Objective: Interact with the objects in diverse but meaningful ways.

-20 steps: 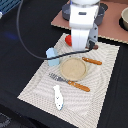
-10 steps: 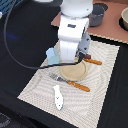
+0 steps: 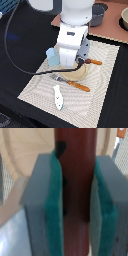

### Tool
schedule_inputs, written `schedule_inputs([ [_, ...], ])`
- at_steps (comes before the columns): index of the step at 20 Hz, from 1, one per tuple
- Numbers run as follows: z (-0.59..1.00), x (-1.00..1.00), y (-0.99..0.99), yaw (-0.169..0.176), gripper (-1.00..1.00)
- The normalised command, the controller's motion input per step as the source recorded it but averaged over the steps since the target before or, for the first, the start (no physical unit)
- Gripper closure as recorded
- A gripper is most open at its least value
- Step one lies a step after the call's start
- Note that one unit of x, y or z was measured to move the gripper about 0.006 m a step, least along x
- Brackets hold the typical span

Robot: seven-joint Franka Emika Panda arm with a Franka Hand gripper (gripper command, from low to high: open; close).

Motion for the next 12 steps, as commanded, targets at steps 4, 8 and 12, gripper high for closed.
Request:
schedule_inputs([
  [4, -0.28, 0.10, -0.13, 0.000, 1.00],
  [8, -0.29, 0.10, -0.13, 0.000, 1.00],
  [12, -0.26, 0.10, -0.12, 0.000, 1.00],
])
